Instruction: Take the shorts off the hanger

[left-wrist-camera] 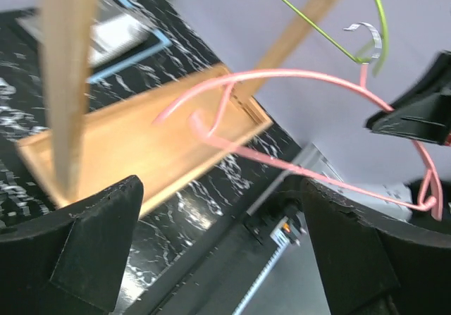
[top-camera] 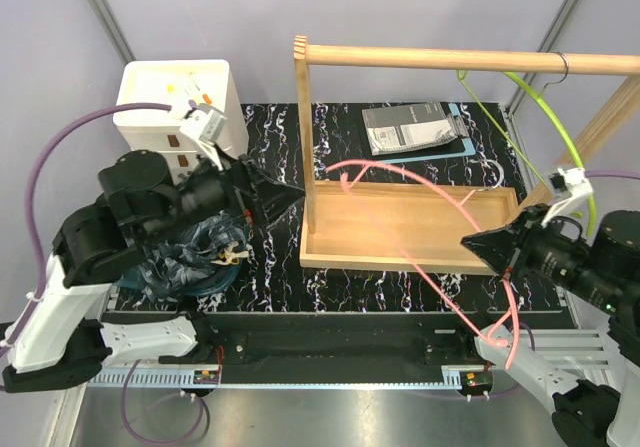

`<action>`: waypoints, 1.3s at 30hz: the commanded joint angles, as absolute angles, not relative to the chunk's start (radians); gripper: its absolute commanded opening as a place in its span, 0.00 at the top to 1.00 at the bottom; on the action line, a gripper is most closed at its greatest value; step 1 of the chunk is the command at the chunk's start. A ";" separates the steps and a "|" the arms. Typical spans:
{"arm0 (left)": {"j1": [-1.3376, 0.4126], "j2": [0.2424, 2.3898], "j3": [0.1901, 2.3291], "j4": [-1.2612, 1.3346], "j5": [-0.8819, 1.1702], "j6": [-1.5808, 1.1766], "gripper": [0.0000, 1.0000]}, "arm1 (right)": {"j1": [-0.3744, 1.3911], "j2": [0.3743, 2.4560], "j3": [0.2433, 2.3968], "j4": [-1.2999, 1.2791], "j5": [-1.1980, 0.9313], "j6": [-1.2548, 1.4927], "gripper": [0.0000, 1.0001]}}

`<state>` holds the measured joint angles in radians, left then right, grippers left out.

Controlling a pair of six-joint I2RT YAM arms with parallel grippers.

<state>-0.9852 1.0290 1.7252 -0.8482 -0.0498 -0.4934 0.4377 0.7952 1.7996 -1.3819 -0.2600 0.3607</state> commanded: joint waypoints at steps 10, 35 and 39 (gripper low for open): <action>-0.983 0.948 1.657 -0.868 -0.189 -0.495 0.03 | 0.436 0.847 1.941 -1.240 0.093 0.426 1.00; -0.983 0.810 1.539 -0.914 -0.140 -0.601 0.03 | 0.436 1.287 2.323 -1.325 0.342 0.390 1.00; -0.983 0.798 1.531 -0.926 -0.140 -0.609 0.03 | 0.436 1.267 2.254 -1.357 0.396 0.371 1.00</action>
<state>-0.9844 0.8104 1.5433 -0.9428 -0.1398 -0.5911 0.4377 1.2964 2.2929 -1.3060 0.3035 0.3786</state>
